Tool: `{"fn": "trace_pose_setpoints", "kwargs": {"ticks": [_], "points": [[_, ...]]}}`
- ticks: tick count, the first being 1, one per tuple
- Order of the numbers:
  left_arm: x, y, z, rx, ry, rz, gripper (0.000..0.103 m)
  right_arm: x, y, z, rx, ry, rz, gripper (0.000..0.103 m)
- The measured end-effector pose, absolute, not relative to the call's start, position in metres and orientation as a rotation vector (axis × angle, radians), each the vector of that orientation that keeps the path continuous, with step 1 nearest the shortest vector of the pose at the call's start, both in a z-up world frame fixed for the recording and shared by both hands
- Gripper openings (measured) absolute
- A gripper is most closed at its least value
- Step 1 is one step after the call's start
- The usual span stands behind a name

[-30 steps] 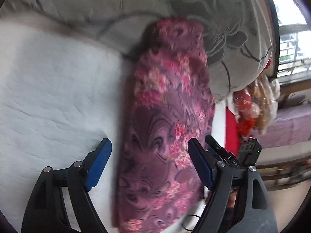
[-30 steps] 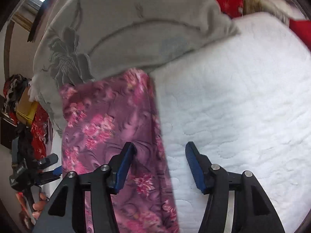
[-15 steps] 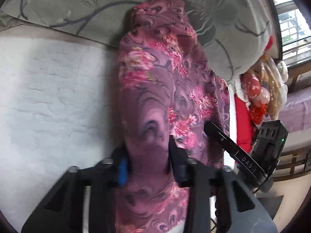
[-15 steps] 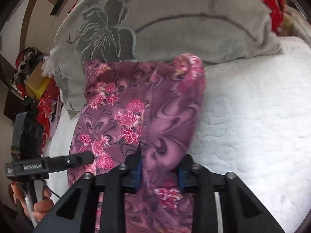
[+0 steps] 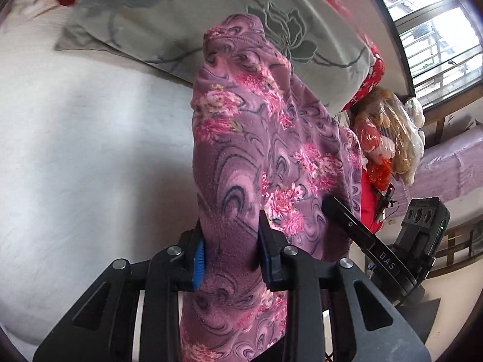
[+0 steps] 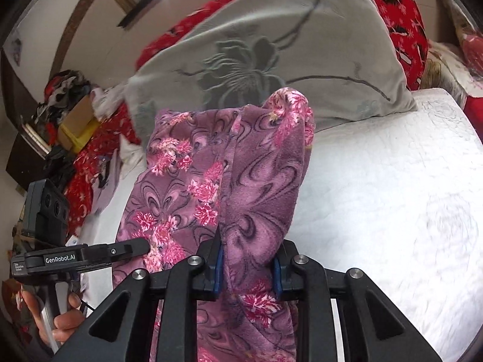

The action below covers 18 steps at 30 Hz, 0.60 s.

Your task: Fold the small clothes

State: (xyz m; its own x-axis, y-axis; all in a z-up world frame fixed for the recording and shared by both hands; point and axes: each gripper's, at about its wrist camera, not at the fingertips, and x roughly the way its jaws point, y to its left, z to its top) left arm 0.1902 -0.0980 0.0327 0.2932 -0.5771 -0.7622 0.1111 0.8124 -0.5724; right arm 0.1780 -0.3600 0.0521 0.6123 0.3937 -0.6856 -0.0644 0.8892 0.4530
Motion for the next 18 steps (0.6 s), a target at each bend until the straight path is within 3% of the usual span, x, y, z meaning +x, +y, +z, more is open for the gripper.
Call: {"fn": "trace_pose_setpoints", "kwargs": {"ticks": [10,18], "points": [[0.158,-0.031,0.026,-0.451,1.199,-0.392,0.026,0.136,-0.308,0.038,0.433,0.916,0.321,0.024],[0.167,-0.002,-0.034,-0.465,1.274,-0.301,0.027,0.154,-0.284,-0.008,0.45,0.971,0.328,0.026]]}}
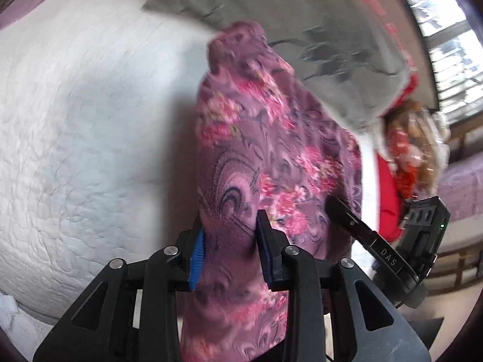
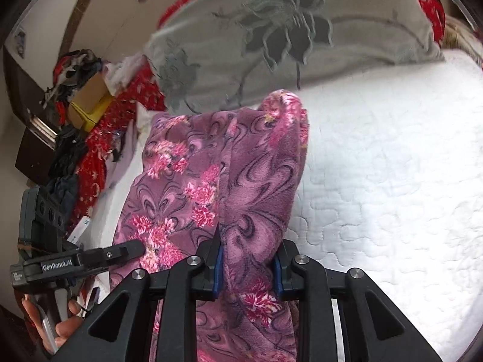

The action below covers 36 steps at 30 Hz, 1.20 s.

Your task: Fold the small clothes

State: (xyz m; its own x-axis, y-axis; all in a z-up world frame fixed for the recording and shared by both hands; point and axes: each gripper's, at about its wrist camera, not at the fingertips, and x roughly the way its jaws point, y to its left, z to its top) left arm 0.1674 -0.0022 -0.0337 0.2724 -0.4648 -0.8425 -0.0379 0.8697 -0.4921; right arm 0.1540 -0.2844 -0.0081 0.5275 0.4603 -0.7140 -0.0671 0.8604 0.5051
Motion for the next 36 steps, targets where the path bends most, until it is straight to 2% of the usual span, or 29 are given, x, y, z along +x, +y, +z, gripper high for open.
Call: {"fn": "trace_pose_setpoints", "kwargs": {"ticks": [1,2,3,6,10,11,13,14,15,18,19,23,25,26,27,28,29,30,31,32,33,36], "points": [[0.169,0.001,-0.043,-0.462,1.293,-0.286,0.032,0.158,-0.283,-0.019,0.44,0.999,0.302,0.028],[0.171,0.006,-0.052,-0.499,1.308,-0.307,0.043,0.161,-0.283,-0.033,0.421,1.042,0.266,0.03],[0.171,0.016,-0.058,-0.56,1.32,-0.322,0.045,0.163,-0.285,-0.046,0.408,1.077,0.242,0.036],[0.17,0.03,-0.043,-0.593,1.27,-0.345,0.044,0.161,-0.31,-0.051,0.517,1.052,0.253,0.041],[0.193,0.008,-0.004,-0.497,1.151,-0.404,0.044,0.169,-0.317,-0.015,0.416,0.934,0.19,0.044],[0.2,-0.001,0.001,-0.465,1.131,-0.41,0.047,0.173,-0.313,-0.006,0.395,0.898,0.212,0.043],[0.22,-0.028,0.005,-0.341,1.095,-0.387,0.053,0.182,-0.301,0.005,0.344,0.839,0.254,0.037],[0.229,-0.038,0.003,-0.3,1.094,-0.371,0.053,0.186,-0.295,0.008,0.318,0.818,0.267,0.034],[0.243,-0.052,-0.004,-0.255,1.11,-0.348,0.053,0.192,-0.289,0.007,0.296,0.805,0.278,0.025],[0.278,-0.069,-0.039,-0.195,1.183,-0.273,0.053,0.215,-0.286,-0.013,0.288,0.844,0.238,0.021],[0.286,-0.069,-0.051,-0.201,1.209,-0.258,0.053,0.222,-0.286,-0.024,0.28,0.882,0.195,0.011],[0.295,-0.051,-0.054,-0.282,1.228,-0.245,0.053,0.239,-0.306,-0.038,0.365,0.914,0.188,0.002],[0.285,-0.038,-0.04,-0.317,1.226,-0.27,0.052,0.239,-0.317,-0.026,0.398,0.943,0.196,0.004],[0.272,-0.03,-0.029,-0.32,1.192,-0.292,0.053,0.234,-0.32,-0.019,0.414,0.94,0.223,0.013],[0.257,-0.025,-0.021,-0.302,1.164,-0.298,0.053,0.226,-0.324,-0.009,0.433,0.943,0.297,0.013],[0.242,-0.022,-0.019,-0.288,1.144,-0.3,0.056,0.221,-0.324,-0.008,0.43,0.956,0.355,0.015],[0.23,-0.02,-0.021,-0.282,1.133,-0.301,0.065,0.213,-0.322,-0.006,0.404,0.978,0.409,0.018],[0.217,-0.02,-0.03,-0.273,1.137,-0.287,0.07,0.205,-0.319,-0.006,0.366,0.995,0.436,0.027],[0.211,-0.023,-0.041,-0.255,1.164,-0.272,0.072,0.197,-0.312,-0.012,0.306,1.024,0.444,0.031],[0.21,-0.026,-0.052,-0.237,1.203,-0.268,0.074,0.193,-0.305,-0.022,0.242,1.071,0.425,0.031],[0.206,-0.026,-0.062,-0.258,1.249,-0.276,0.074,0.191,-0.295,-0.04,0.146,1.151,0.38,0.037],[0.183,-0.014,-0.044,-0.326,1.212,-0.276,0.072,0.176,-0.288,-0.031,0.105,1.133,0.322,0.037]]}}
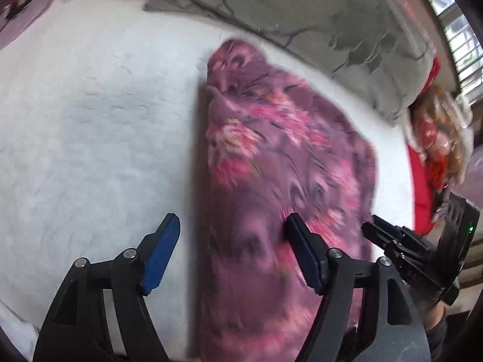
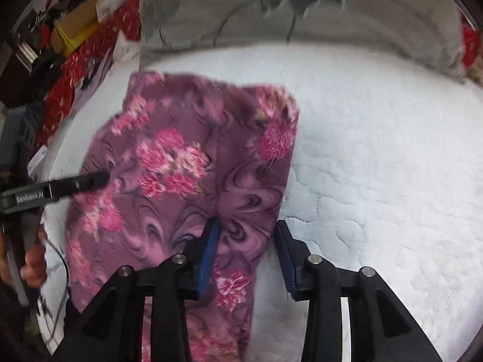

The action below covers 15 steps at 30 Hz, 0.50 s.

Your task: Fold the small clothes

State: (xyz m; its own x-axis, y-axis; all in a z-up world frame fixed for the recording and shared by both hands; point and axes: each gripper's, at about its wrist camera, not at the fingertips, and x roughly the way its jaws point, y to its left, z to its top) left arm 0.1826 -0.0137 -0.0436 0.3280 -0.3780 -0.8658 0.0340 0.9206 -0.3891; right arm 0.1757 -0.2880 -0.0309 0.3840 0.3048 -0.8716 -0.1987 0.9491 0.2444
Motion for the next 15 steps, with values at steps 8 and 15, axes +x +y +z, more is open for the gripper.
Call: {"fn": "trace_pose_setpoints", "kwargs": {"ticks": [8,15], "points": [[0.14,-0.025,-0.059,-0.211,1.221,-0.234,0.079,0.118,-0.264,-0.039,-0.136,1.131,0.311,0.038],[0.102,-0.032,-0.052,-0.057,1.181,-0.197,0.079,0.086,-0.289,-0.026,-0.069,1.136,0.264,0.042]]}}
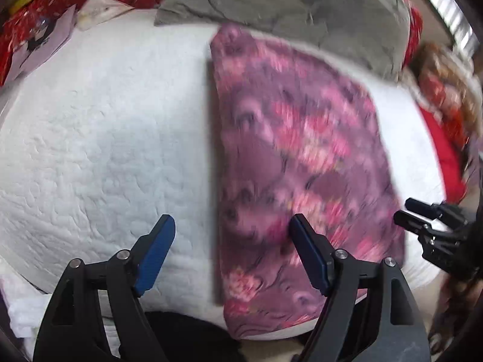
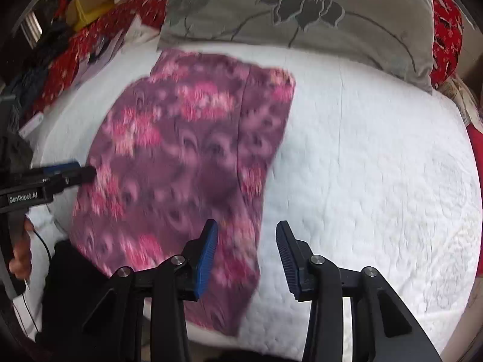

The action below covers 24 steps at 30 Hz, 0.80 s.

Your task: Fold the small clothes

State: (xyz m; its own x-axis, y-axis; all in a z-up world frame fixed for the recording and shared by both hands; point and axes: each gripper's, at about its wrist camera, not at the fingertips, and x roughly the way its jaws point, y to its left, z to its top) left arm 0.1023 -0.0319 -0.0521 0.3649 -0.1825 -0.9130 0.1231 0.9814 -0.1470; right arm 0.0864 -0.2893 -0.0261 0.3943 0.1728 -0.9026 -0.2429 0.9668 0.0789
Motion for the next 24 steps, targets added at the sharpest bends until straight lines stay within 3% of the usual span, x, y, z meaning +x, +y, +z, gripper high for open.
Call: {"fn": "trace_pose_setpoints", "kwargs": {"ticks": [3,7,11,13,16,24], "points": [[0.097,-0.038,-0.064,-0.042,1.231,-0.177,0.079,0.079,-0.296,-0.06,-0.145,1.23,0.209,0.045],[0.082,-0.035,-0.048,-0.021,1.195,-0.183,0.079,0.069,-0.31,-0.04,-0.12,1.204,0.171,0.049],[0.067,-0.034,-0.035,-0.009,1.155,-0.188,0.079,0.048,-0.307,-0.004,-0.31,1.15,0.117,0.056],[0.061,-0.034,-0.032,-0.008,1.142,-0.191,0.079,0.034,-0.306,0.015,-0.384,1.102,0.111,0.072],[0.047,-0.038,-0.028,-0.011,1.132,-0.195,0.079,0.01,-0.3,0.032,-0.463,1.018,0.093,0.088],[0.021,-0.03,-0.024,0.105,1.045,-0.094,0.079,-0.022,-0.288,-0.003,-0.242,0.935,0.068,0.089]]}}
